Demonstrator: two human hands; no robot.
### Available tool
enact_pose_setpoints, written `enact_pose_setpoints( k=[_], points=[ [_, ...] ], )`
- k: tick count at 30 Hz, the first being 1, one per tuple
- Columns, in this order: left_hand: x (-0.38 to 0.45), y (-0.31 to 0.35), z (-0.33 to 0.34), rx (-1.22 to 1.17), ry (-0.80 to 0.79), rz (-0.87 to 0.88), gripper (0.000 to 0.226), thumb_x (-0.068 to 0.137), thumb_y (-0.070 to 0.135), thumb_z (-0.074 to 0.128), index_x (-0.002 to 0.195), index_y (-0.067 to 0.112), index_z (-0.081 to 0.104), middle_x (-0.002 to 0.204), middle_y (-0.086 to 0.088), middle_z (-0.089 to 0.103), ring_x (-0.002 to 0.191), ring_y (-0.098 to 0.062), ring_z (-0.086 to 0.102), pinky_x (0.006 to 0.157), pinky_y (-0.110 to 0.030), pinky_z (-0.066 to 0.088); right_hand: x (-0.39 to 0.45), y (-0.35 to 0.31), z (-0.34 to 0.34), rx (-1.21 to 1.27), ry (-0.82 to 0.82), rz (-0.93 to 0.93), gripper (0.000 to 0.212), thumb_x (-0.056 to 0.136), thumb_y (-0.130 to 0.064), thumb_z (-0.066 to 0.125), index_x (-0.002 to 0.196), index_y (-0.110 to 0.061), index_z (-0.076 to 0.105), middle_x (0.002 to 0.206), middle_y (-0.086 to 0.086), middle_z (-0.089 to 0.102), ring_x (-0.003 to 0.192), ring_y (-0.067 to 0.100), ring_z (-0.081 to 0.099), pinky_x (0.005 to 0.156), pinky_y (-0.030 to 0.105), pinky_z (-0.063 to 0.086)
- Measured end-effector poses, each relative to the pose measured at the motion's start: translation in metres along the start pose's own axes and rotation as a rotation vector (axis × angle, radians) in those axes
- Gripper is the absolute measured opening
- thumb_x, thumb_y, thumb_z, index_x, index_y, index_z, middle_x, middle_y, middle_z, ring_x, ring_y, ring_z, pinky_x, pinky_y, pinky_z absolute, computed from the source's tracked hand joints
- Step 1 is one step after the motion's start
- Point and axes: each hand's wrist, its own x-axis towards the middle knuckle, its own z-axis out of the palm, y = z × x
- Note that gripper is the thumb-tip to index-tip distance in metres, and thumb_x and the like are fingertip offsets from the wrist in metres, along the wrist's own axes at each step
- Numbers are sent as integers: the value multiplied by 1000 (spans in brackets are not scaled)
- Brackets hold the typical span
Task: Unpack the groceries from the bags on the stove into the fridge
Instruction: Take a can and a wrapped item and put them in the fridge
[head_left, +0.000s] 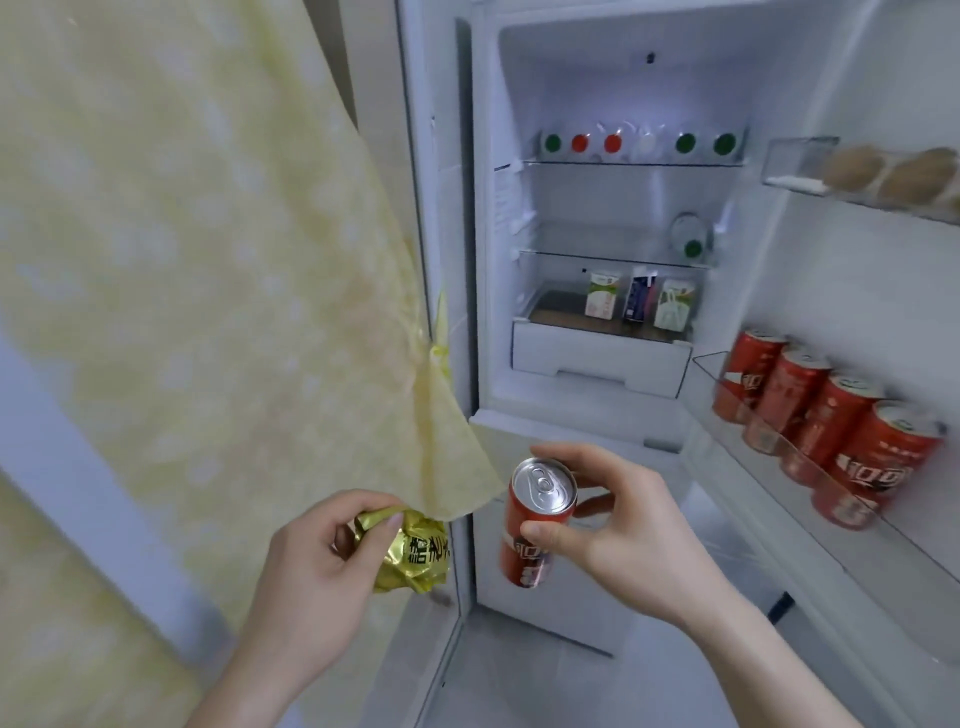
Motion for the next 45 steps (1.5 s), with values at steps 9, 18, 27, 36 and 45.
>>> enact_pose_setpoints(
  k=[9, 18, 27, 36, 45],
  points=[
    [66, 10, 42, -112, -256, 125, 25, 92, 18, 75, 88, 42, 77, 82, 13, 76, 76, -14, 70, 73, -31, 59, -19, -13, -30, -70, 277, 171, 56, 74, -33, 91, 121, -49, 66, 113, -31, 70, 106, -4, 66, 81, 19, 54],
    [105, 54, 113, -140, -395, 257, 24, 92, 22, 74, 87, 45, 75, 85, 16, 76, 74, -9, 65, 70, -25, 52, -29, 5, -90, -127, 519, 200, 54, 78, -28, 89, 123, -45, 66, 119, -25, 71, 111, 1, 66, 94, 34, 57],
    [132, 92, 188, -168, -452, 283, 23, 92, 21, 74, 89, 44, 76, 84, 15, 75, 64, -6, 57, 61, -18, 47, -29, 39, -162, -34, 777, 147, 46, 80, -13, 83, 119, -36, 71, 115, -23, 73, 104, 2, 70, 85, 19, 54],
    [125, 109, 256, -177, -550, 280, 23, 93, 23, 73, 91, 46, 75, 88, 15, 75, 71, -8, 61, 76, -45, 59, -42, 74, -197, -67, 925, 163, 46, 80, -17, 82, 120, -37, 70, 118, -25, 71, 107, 6, 69, 92, 26, 55],
    [138, 122, 292, -193, -630, 344, 23, 93, 21, 72, 91, 44, 75, 85, 14, 76, 69, -8, 59, 68, -26, 50, -44, 92, -202, -83, 982, 216, 47, 81, -16, 82, 120, -38, 69, 118, -25, 71, 112, -1, 66, 89, 8, 49]
  ],
)
